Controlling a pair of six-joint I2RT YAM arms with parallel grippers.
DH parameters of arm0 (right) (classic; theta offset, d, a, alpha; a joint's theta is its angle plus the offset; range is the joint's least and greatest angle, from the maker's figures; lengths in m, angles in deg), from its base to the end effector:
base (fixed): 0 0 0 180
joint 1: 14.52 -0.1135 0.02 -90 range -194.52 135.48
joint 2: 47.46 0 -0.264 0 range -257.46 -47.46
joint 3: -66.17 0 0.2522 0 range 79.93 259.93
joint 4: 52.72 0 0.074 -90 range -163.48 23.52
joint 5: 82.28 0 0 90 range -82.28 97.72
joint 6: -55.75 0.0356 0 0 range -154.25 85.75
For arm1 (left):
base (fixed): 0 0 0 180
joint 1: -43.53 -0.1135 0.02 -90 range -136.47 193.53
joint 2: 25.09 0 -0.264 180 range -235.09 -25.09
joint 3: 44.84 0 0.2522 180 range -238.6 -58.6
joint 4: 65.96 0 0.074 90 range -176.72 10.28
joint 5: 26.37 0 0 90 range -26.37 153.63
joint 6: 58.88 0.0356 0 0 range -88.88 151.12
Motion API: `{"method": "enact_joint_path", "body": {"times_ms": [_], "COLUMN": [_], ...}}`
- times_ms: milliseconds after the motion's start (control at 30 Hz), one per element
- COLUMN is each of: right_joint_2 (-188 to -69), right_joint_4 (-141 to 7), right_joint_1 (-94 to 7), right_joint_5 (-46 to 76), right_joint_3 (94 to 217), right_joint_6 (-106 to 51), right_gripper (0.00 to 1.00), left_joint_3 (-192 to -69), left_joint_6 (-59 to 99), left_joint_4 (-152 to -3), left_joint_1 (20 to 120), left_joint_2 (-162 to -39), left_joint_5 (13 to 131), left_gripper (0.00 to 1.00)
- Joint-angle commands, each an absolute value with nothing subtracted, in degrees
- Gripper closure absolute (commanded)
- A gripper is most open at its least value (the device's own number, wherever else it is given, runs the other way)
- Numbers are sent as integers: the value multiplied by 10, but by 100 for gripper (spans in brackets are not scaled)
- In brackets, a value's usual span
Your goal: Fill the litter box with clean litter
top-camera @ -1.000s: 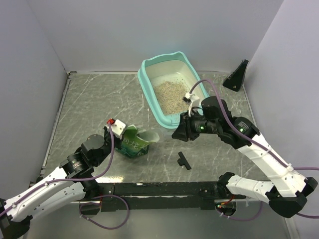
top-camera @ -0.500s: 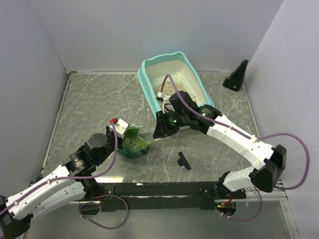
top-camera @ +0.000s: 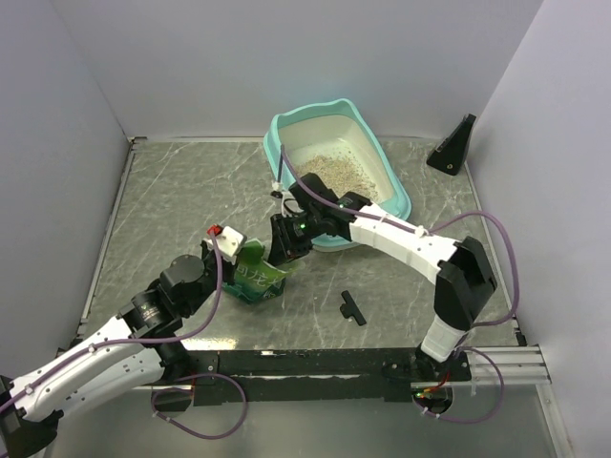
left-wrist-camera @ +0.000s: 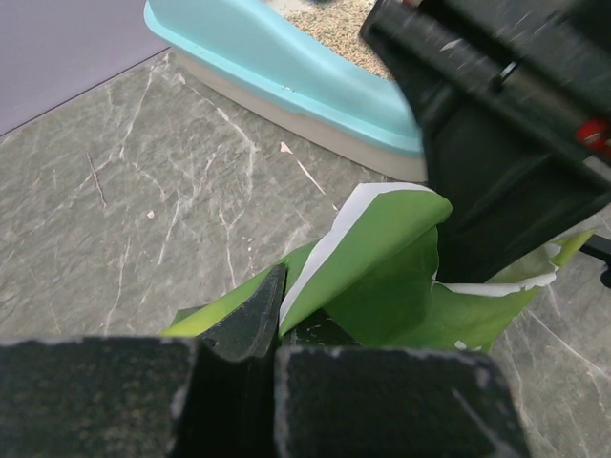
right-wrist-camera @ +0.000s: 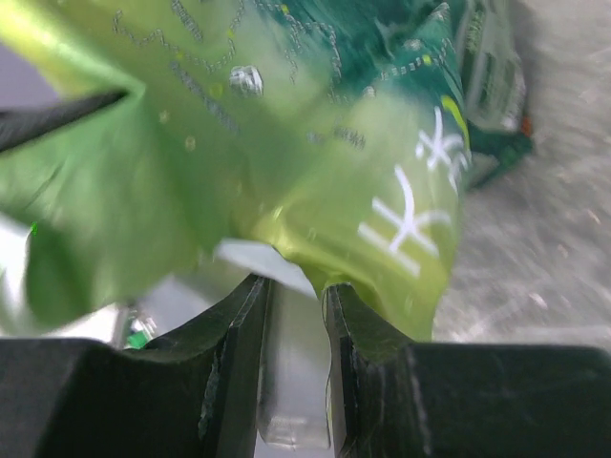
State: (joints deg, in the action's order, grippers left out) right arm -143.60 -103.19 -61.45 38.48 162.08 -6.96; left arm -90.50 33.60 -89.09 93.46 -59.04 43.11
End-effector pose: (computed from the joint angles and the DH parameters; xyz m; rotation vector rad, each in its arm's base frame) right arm 0.2371 0.2803 0.2940 -0.7143 2.5881 1.1618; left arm 0.1082 -0.1092 0.2909 0.5393 1.6817 -0.2856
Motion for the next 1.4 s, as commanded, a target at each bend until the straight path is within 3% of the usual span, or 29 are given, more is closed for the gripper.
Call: {"method": "enact_joint_path", "body": {"times_ms": [0,200,400,1367], "right_joint_2": [-1472,-1447,-1391,-1007], "right_joint_4": [-930,-675,-458,-402], "right_joint_1": [-614,-602,-596,-520], "right_joint_5": [485,573,582,484], "right_joint_3": [1551,1421,1304,1020], "right_joint_6": [-11,94,191,315], "right_gripper": [100,100,100,100], "left_joint_3": [-922,-920,-917,-914], "left_joint_6": [325,327,331,337], "left_joint_4": [-882,-882,-881,-883], "left_joint_1": [935,935,934,935], "left_joint_2": [-581,-580,-579,-586], "left_joint_5": [426,424,417,402], "left_gripper": [99,99,99,99]}}
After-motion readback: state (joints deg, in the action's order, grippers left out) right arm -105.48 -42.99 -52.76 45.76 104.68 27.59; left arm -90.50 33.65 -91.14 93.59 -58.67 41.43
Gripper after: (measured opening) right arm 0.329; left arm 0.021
